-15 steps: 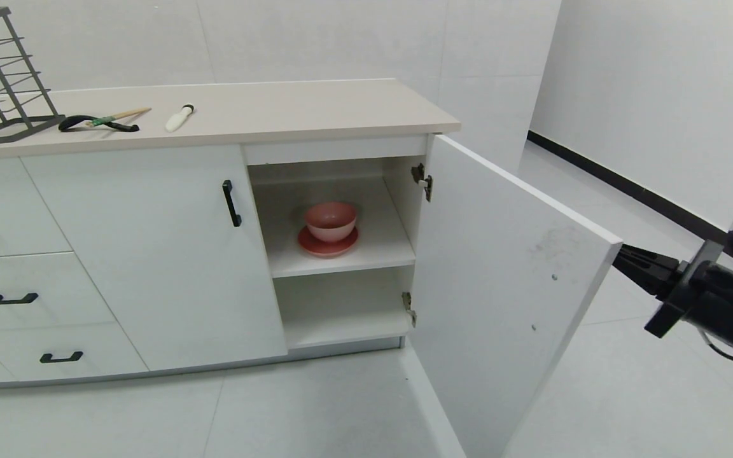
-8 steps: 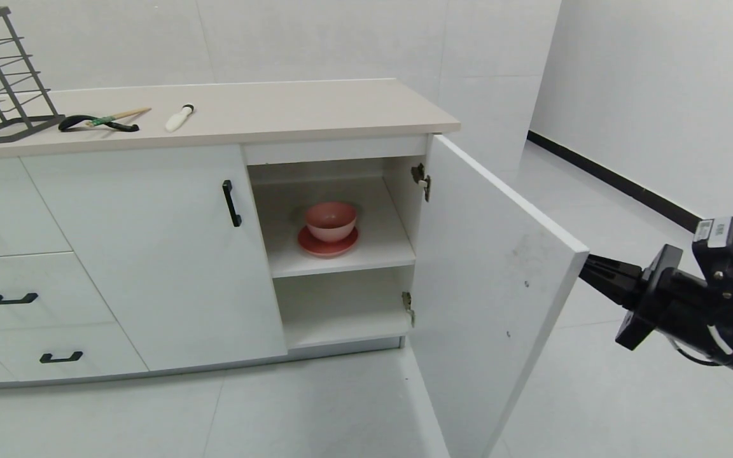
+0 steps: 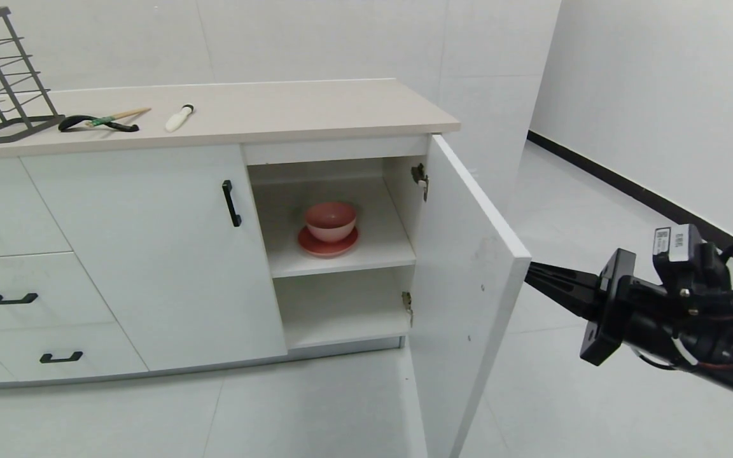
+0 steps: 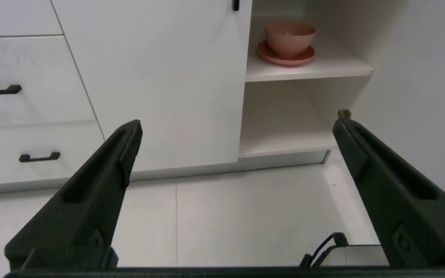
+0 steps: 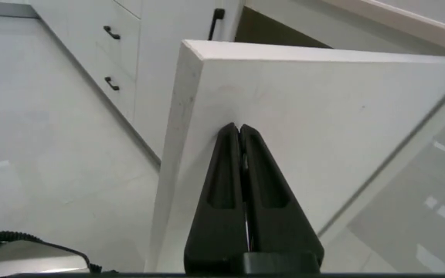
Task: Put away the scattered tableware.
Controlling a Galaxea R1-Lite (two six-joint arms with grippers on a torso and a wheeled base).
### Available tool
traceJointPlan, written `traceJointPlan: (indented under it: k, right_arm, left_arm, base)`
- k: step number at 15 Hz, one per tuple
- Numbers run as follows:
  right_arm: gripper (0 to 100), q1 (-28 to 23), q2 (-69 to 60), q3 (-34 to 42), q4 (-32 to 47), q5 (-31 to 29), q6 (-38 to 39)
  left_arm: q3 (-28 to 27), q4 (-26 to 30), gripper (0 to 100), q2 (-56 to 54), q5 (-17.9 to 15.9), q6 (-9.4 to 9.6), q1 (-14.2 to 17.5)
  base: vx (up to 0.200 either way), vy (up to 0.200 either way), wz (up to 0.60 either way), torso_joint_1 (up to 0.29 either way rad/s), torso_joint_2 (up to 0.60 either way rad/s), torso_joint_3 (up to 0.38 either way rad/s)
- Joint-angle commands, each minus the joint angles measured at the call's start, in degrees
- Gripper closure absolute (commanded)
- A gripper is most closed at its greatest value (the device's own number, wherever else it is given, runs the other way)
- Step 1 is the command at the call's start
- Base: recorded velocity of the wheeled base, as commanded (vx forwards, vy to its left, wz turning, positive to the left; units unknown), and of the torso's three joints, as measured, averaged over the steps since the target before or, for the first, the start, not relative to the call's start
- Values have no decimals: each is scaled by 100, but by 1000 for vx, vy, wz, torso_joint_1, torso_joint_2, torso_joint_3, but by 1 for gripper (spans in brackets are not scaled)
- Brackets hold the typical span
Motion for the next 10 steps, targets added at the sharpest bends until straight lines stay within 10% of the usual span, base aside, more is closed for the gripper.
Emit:
traceJointPlan:
  k: [1, 10]
  right_arm:
    - [100, 232, 288, -195, 1, -2, 3]
    - [100, 909, 1203, -1188, 1, -11, 12]
  left_arm:
    - [0, -1, 0, 9, -1, -2, 1]
    - [0, -1, 0, 9, -1, -2, 1]
  base:
    - [0, 0, 0, 0, 0, 0]
    - [0, 0, 0, 0, 0, 0]
